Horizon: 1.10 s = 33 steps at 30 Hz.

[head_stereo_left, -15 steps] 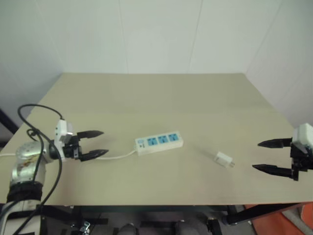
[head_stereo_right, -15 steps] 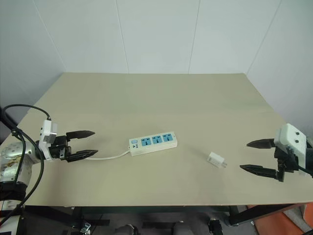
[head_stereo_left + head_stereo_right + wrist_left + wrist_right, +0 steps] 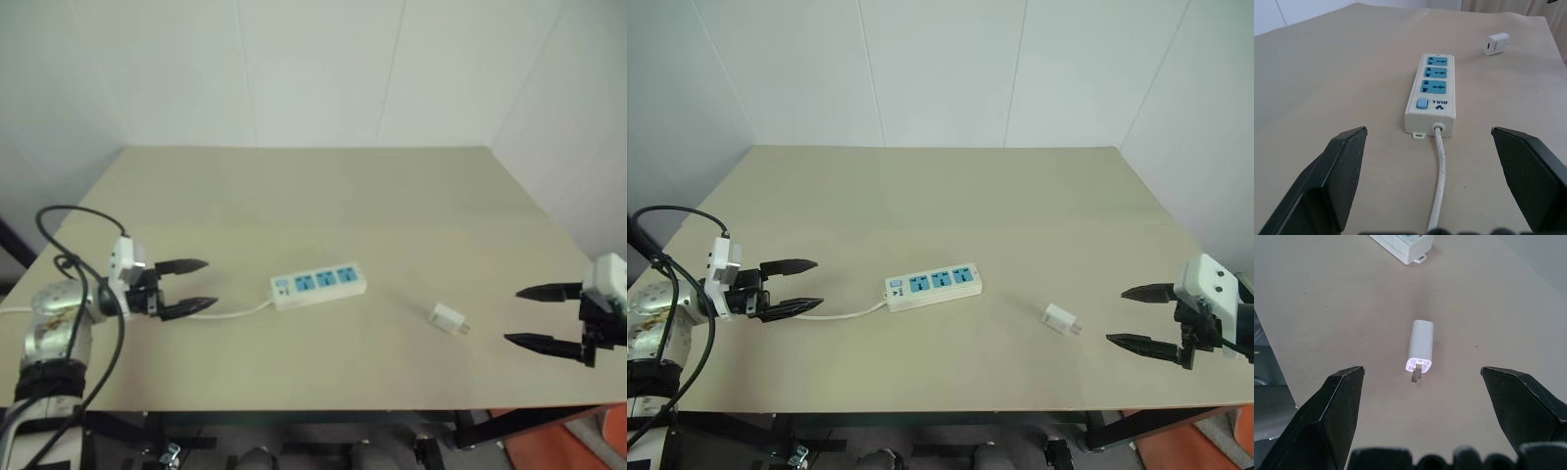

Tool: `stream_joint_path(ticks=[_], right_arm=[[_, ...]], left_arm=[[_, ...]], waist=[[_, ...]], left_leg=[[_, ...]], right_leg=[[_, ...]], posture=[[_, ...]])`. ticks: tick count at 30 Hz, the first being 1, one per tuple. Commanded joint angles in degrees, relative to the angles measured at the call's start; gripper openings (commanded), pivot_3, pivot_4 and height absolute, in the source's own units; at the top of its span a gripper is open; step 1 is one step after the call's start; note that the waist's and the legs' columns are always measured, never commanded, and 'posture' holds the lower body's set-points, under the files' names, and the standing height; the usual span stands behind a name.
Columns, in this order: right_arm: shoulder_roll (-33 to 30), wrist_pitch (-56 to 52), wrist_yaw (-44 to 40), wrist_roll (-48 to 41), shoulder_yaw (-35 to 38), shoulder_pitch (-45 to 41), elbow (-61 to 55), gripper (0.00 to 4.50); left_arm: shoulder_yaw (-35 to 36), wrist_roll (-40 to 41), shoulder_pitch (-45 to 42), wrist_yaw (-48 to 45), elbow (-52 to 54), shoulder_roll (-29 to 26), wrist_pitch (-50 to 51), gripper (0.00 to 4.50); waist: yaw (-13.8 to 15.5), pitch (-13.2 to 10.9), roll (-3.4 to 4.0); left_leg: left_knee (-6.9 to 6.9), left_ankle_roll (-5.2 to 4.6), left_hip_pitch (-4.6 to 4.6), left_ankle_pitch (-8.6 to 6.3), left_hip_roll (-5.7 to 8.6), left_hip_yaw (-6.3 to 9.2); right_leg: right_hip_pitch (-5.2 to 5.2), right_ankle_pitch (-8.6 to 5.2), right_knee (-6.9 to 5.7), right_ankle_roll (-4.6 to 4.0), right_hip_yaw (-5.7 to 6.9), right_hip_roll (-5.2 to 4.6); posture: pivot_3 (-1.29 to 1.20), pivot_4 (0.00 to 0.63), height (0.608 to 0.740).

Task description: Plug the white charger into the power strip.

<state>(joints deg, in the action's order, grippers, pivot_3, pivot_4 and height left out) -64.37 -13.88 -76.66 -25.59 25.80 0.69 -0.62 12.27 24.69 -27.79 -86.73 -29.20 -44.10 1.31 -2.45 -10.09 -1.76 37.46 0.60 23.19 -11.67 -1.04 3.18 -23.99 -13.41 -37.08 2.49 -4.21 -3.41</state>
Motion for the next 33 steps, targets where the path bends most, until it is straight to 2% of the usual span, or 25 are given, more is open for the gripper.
stream_joint_path(ticks=[1, 7, 11, 18, 21, 25, 33], right_arm=[[-0.2, -0.1, 0.6, -0.8, 2.7, -0.2, -1.3, 4.5], [0.8, -0.6, 2.1, -1.0, 2.0, 0.2, -3.9, 4.5], [3.1, -1.9, 4.9, -1.6, -0.3, 0.0, -9.7, 4.5], [10.3, -5.0, 15.0, -1.4, -9.2, -4.6, -22.8, 4.5], [12.1, -6.8, 17.9, -1.9, -10.8, -6.2, -26.7, 4.5], [12.9, -8.9, 20.4, -2.3, -11.3, -6.7, -30.4, 4.5], [11.1, -11.9, 21.1, -4.2, -7.6, -3.2, -34.8, 4.5]], left_arm=[[0.3, 0.6, -0.6, -0.5, 0.9, -0.9, -0.3, 4.46], [-1.8, -0.9, -4.7, -2.6, -6.0, 2.7, -4.8, 4.46], [-4.1, -3.7, -10.9, -4.1, -14.8, 6.9, -11.2, 4.46], [-5.8, -8.1, -20.2, -4.9, -29.9, 14.1, -24.1, 4.46], [-5.7, -8.9, -22.6, -5.5, -34.1, 16.1, -26.2, 4.46], [-6.0, -10.9, -24.9, -4.8, -38.3, 17.8, -29.4, 4.46], [-5.5, -13.8, -26.9, -2.9, -43.0, 20.8, -32.1, 4.46]], waist=[[0.0, 0.0, 0.0], [0.2, 0.0, 0.0], [0.4, 0.0, -0.01], [0.1, 0.0, -0.03], [0.2, 0.0, -0.04], [0.4, 0.0, -0.05], [0.7, 0.0, -0.06]], left_leg=[[0.0, 0.0, 0.0, 0.0, 0.0, 0.0], [0.01, 0.0, -0.01, 0.0, 0.02, 0.0], [0.07, 0.0, 0.02, 0.0, 0.04, 0.04], [0.13, 0.0, 0.12, 0.0, 0.06, 0.06], [0.13, 0.0, 0.13, 0.0, 0.07, 0.09], [0.17, 0.0, 0.22, 0.0, 0.1, 0.12], [0.24, 0.0, 0.24, 0.0, 0.12, 0.14]], right_leg=[[0.0, 0.0, 0.0, 0.0, 0.0, 0.0], [0.04, 0.0, 0.0, 0.0, 0.0, 0.0], [0.07, 0.02, 0.01, 0.04, 0.01, 0.0], [0.02, 0.03, 0.01, 0.08, -0.01, 0.02], [0.01, 0.03, -0.01, 0.09, -0.01, 0.02], [0.01, 0.03, 0.01, 0.11, 0.0, 0.01], [0.03, 0.05, 0.01, 0.17, 0.01, 0.0]], posture=[[0.0, 0.15, 0.74], [0.0, 0.15, 0.74], [0.0, 0.15, 0.74], [0.0, 0.15, 0.74], [0.0, 0.15, 0.74], [0.0, 0.15, 0.74], [0.0, 0.15, 0.74]])
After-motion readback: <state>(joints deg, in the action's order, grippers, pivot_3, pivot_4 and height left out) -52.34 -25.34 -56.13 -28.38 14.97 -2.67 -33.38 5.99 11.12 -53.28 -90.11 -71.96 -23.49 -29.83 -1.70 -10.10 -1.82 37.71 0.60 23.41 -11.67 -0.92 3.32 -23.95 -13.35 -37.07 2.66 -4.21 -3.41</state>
